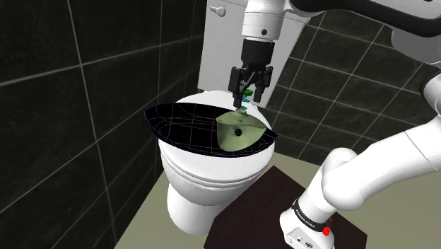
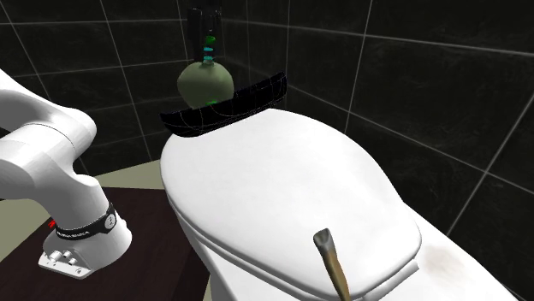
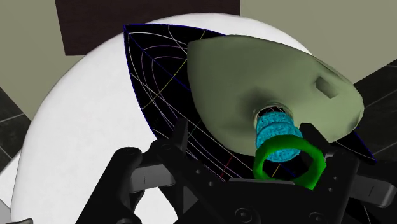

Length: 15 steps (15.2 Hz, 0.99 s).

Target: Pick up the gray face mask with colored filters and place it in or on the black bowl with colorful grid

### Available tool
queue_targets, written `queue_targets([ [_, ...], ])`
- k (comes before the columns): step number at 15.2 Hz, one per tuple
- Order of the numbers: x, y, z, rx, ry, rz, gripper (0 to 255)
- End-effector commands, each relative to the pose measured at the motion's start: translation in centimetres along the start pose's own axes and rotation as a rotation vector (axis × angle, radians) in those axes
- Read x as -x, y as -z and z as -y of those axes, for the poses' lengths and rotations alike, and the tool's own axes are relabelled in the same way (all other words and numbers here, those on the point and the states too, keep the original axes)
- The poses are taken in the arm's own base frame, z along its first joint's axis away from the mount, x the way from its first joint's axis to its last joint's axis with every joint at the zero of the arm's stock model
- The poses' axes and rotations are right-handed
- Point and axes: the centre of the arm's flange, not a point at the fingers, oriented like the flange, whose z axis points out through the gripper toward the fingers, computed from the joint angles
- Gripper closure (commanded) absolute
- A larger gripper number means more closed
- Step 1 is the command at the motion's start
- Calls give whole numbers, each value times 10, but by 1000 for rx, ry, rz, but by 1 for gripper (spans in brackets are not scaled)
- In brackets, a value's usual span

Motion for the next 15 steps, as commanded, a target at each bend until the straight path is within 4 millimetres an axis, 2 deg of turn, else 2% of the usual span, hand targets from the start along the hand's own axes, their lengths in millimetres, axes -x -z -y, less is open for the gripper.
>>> queue_targets([
  [1,-1,-2,0,2,0,4,0],
  [3,0,-1,-1,2,0,4,0],
  [7,-1,49,-1,2,0,4,0],
  [15,-1,49,-1,2,0,4,0],
])
